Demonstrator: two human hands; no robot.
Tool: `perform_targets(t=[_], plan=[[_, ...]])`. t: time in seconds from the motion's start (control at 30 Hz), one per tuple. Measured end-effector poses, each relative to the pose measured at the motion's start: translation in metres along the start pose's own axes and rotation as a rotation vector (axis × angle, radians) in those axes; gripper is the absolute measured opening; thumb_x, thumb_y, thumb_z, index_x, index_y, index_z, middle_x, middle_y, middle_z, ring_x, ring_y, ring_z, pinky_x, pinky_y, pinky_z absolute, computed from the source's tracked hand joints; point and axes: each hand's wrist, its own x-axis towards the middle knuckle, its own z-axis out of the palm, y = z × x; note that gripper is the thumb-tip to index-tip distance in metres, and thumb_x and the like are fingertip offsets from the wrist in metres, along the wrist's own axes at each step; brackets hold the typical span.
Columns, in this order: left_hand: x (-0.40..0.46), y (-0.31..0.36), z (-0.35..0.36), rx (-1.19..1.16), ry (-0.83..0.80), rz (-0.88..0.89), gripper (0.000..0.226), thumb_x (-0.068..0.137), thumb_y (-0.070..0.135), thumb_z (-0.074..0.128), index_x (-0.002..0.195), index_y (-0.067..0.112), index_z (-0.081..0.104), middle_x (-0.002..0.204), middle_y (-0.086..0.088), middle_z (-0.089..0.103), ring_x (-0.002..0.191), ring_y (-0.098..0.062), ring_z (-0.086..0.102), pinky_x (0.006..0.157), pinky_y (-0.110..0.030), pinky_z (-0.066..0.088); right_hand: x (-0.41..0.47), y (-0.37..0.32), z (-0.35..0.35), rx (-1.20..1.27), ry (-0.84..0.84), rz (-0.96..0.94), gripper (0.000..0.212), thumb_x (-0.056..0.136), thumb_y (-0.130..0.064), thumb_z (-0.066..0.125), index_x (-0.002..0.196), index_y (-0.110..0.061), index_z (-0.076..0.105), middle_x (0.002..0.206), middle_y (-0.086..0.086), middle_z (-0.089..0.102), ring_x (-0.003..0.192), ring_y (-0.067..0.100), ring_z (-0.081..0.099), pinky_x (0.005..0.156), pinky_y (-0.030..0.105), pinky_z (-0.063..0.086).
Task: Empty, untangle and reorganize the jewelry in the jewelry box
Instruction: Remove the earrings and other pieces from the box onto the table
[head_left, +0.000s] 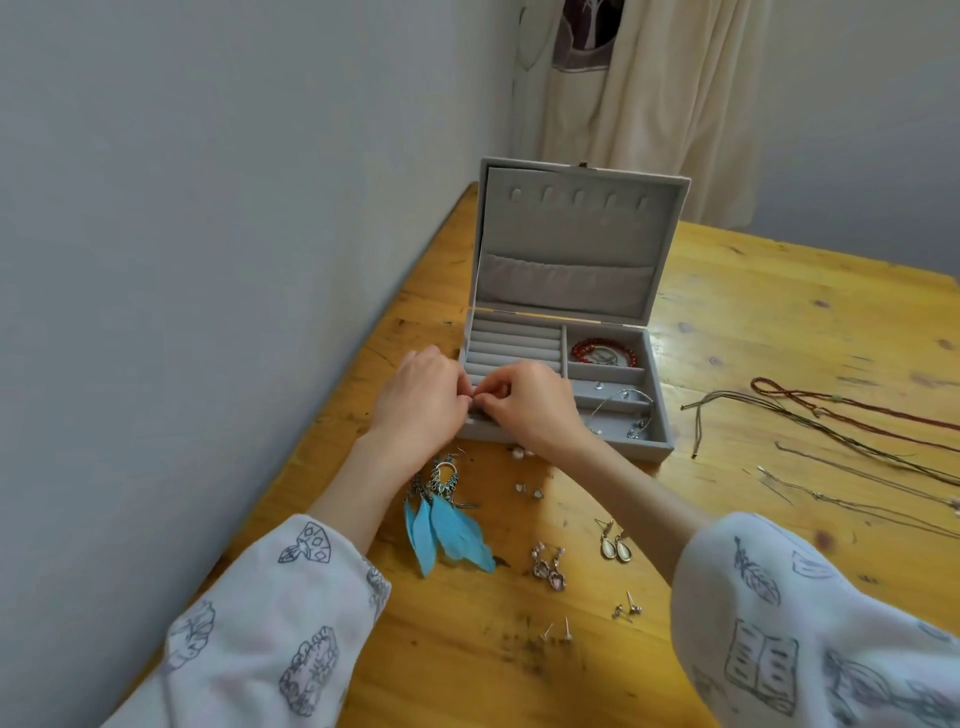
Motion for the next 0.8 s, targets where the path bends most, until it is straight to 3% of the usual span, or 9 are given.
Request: perform_targets(t=[0.2,0.3,0.4,0.47,0.63,0.8], plan=[[-0.001,0.002,0.002,-0.026,-0.008,-0.06,0.014,0.087,0.022,0.059,0.098,0.017,0.066,0.112,-0.006,0.053,0.106,-0.02,0.044,0.077,-0.027,0.037,0.005,-0.005,-0.003,-0.123,-0.083,0.014,0.02,0.088,-0.025,0.05,0.081,-0.019,0.068,0.091,0.002,0.067,0.094,0.023,0.057,0.089,0.044,0.041],[-0.016,0.003,0.003,0.018,0.157,-0.026,0.017,0.089,0.024,0.056,0.101,0.016,0.065,0.112,-0.004,0.054,0.105,-0.018,0.041,0.08,-0.026,0.038,0.001,-0.006,-0.005,-0.124,-0.085,0.015,0.023,0.089,-0.022,0.046,0.077,-0.015,0.064,0.092,0.006,0.064,0.096,0.025,0.054,0.088,0.043,0.04],[-0.04,0.008,-0.001,-0.035,0.269,0.032,0.016,0.088,0.024,0.056,0.099,0.015,0.065,0.107,-0.003,0.056,0.103,-0.017,0.039,0.084,-0.022,0.033,-0.014,-0.003,-0.016,0.027,-0.023,0.032,0.022,0.09,-0.021,0.046,0.081,-0.012,0.065,0.094,0.008,0.065,0.098,0.026,0.055,0.089,0.047,0.042],[-0.06,0.016,-0.004,-0.095,0.261,0.056,0.014,0.088,0.024,0.057,0.096,0.016,0.066,0.105,-0.001,0.054,0.101,-0.013,0.035,0.084,-0.019,0.028,-0.034,-0.001,-0.027,0.113,0.03,0.018,0.019,0.09,-0.021,0.049,0.084,-0.013,0.064,0.094,0.004,0.064,0.097,0.022,0.055,0.089,0.047,0.043],[-0.126,0.046,0.002,-0.271,0.207,0.085,0.006,0.082,0.024,0.065,0.087,0.02,0.065,0.095,0.009,0.047,0.097,-0.006,0.032,0.082,-0.013,0.025,-0.123,0.024,-0.052,0.181,0.091,-0.027,0.011,0.089,-0.02,0.054,0.079,-0.024,0.055,0.083,-0.006,0.054,0.083,0.012,0.046,0.077,0.027,0.038],[-0.177,0.076,0.026,-0.268,0.172,0.139,0.006,0.079,0.022,0.069,0.084,0.02,0.067,0.092,0.004,0.053,0.095,-0.013,0.039,0.086,-0.021,0.032,-0.195,0.055,-0.051,0.147,0.125,0.051,0.004,0.086,-0.017,0.059,0.083,-0.018,0.06,0.083,-0.005,0.051,0.083,0.012,0.046,0.083,0.033,0.04]])
